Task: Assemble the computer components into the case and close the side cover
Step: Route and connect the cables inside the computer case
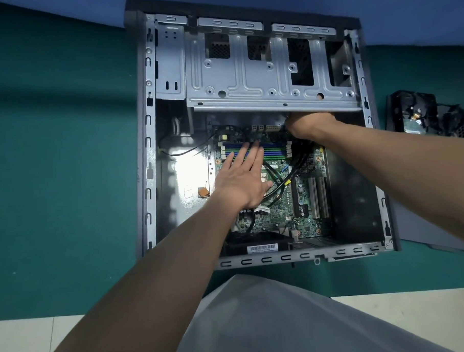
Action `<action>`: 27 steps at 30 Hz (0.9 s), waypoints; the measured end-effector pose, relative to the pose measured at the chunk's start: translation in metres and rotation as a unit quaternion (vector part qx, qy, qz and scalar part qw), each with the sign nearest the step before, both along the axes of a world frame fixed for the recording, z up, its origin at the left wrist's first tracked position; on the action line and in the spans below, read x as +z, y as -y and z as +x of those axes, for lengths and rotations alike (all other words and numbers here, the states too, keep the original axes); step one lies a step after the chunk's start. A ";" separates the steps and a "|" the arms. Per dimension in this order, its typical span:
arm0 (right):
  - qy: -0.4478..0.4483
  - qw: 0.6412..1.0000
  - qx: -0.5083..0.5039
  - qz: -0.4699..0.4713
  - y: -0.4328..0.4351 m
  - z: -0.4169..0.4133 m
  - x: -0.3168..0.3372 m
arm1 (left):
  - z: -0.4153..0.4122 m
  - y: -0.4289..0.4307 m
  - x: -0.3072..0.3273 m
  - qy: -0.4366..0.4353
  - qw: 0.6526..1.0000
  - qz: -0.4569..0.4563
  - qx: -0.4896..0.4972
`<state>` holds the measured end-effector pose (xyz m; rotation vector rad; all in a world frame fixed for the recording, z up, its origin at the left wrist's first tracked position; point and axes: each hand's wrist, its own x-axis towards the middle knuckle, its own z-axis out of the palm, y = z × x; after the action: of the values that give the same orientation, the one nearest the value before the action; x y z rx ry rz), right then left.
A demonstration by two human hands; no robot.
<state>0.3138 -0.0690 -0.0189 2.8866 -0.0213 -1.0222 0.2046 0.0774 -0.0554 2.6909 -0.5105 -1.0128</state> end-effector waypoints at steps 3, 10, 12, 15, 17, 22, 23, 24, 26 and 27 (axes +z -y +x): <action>0.049 0.999 -0.011 0.008 -0.005 -0.006 0.006 | 0.000 0.002 0.002 0.005 1.000 0.015 0.000; 0.237 0.953 -0.165 0.095 -0.010 -0.066 0.016 | 0.002 0.010 0.010 0.003 0.999 0.036 0.008; 0.274 0.924 -0.211 0.161 -0.012 -0.084 0.021 | 0.004 0.011 0.013 -0.014 0.999 0.027 0.021; 0.292 0.883 -0.269 0.250 -0.007 -0.109 0.037 | 0.006 0.015 0.020 -0.024 0.999 0.027 0.028; 0.300 0.838 -0.327 0.318 0.000 -0.122 0.051 | 0.004 0.022 0.026 -0.026 0.999 0.027 0.027; 0.293 0.783 -0.379 0.396 0.037 -0.147 0.088 | -0.013 0.060 0.046 0.007 0.999 -0.034 0.017; 0.298 0.771 -0.380 0.416 0.050 -0.152 0.096 | -0.016 0.072 0.053 0.028 0.997 -0.064 0.028; 0.302 0.755 -0.384 0.438 0.061 -0.155 0.101 | -0.019 0.081 0.059 0.043 0.993 -0.101 0.052; 0.311 0.699 -0.410 0.497 0.085 -0.161 0.106 | -0.021 0.100 0.074 0.074 0.973 -0.179 0.128; 0.313 0.670 -0.426 0.520 0.098 -0.161 0.106 | -0.021 0.111 0.082 0.079 0.961 -0.205 0.169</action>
<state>0.1524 -0.1673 0.0867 4.2220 -1.3727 0.2855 0.1833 -0.0334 0.0267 2.3812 -0.2388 -0.5335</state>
